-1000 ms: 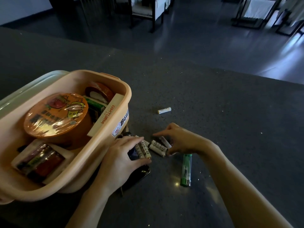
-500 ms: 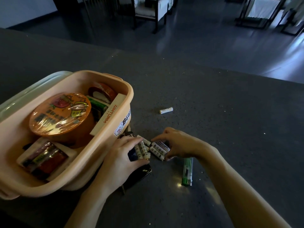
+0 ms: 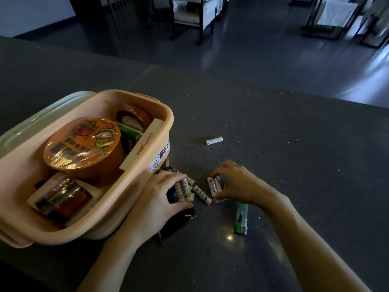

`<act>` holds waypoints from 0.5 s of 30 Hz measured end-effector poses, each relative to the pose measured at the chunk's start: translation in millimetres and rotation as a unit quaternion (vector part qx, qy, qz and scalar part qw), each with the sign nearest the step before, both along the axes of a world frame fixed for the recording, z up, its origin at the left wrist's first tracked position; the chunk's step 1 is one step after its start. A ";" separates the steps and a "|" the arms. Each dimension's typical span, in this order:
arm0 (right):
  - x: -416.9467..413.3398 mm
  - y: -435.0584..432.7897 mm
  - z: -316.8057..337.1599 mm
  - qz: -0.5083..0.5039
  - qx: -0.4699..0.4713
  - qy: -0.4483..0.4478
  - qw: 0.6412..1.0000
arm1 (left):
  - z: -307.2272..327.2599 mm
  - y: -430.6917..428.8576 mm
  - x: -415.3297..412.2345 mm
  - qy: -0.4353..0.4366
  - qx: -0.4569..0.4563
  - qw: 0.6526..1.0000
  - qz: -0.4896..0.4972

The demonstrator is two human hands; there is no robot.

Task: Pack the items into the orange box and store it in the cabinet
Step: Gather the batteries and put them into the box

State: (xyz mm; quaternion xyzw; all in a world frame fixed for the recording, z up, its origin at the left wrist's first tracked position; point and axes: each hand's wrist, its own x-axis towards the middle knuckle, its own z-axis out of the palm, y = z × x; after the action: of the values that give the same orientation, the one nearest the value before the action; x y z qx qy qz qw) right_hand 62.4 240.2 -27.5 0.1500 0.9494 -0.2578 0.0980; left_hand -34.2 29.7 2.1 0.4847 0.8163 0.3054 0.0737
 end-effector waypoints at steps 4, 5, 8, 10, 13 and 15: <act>3.3 -3.5 0.3 -0.033 0.008 0.019 0.999 | 5.5 -3.2 1.0 0.004 -0.012 1.000 -0.001; 3.9 -4.8 5.3 -0.051 0.011 0.024 0.998 | 10.0 -5.5 2.3 0.003 -0.010 1.000 -0.005; 3.4 -11.5 37.6 -0.104 0.007 0.085 0.991 | 35.3 -14.8 4.9 -0.016 0.018 0.999 -0.035; -1.0 -22.6 68.8 -0.113 0.016 0.134 0.984 | 58.5 -23.5 2.4 -0.013 0.038 0.998 -0.055; -14.9 -50.0 116.5 -0.090 0.044 0.189 0.977 | 91.7 -43.2 -15.7 0.028 0.074 0.995 -0.061; -27.6 -73.3 140.9 -0.064 0.057 0.207 0.975 | 105.5 -60.9 -36.4 0.050 0.079 0.994 -0.053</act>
State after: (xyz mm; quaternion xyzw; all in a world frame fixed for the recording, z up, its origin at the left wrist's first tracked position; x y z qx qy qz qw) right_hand 34.9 166.8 113.5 0.1592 0.9508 -0.2340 -0.1257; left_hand -70.6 -31.2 107.6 0.5464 0.7653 0.3400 0.0109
